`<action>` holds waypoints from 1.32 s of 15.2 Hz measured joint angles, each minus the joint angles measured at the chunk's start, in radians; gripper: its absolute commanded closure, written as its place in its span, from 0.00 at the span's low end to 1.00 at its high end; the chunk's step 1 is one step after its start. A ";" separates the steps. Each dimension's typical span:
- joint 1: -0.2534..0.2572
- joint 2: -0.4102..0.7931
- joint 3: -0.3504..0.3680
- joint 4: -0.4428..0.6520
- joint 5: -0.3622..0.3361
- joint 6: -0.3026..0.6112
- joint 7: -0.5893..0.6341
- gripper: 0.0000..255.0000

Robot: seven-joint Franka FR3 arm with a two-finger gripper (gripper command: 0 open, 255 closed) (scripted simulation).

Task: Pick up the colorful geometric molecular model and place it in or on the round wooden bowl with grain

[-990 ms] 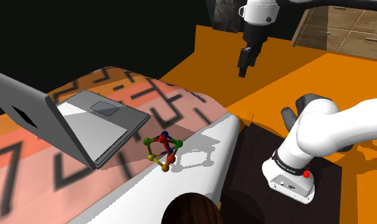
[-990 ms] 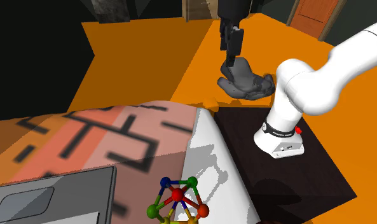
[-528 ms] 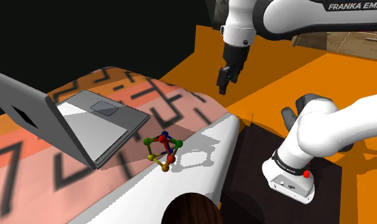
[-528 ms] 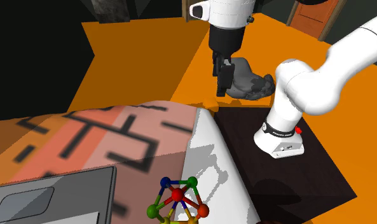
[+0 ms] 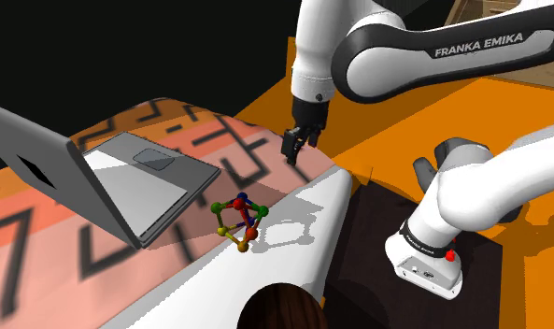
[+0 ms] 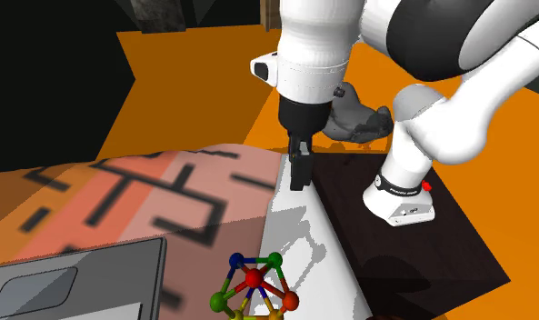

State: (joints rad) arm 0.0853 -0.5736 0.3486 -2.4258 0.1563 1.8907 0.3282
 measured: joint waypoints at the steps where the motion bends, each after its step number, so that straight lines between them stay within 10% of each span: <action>1: 0.002 0.026 0.020 0.006 0.005 0.027 0.022 0.00; 20: -0.024 0.527 0.274 0.172 -0.180 0.405 0.405 0.00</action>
State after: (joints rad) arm 0.0612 -0.0462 0.6227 -2.2538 -0.0234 2.2956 0.7328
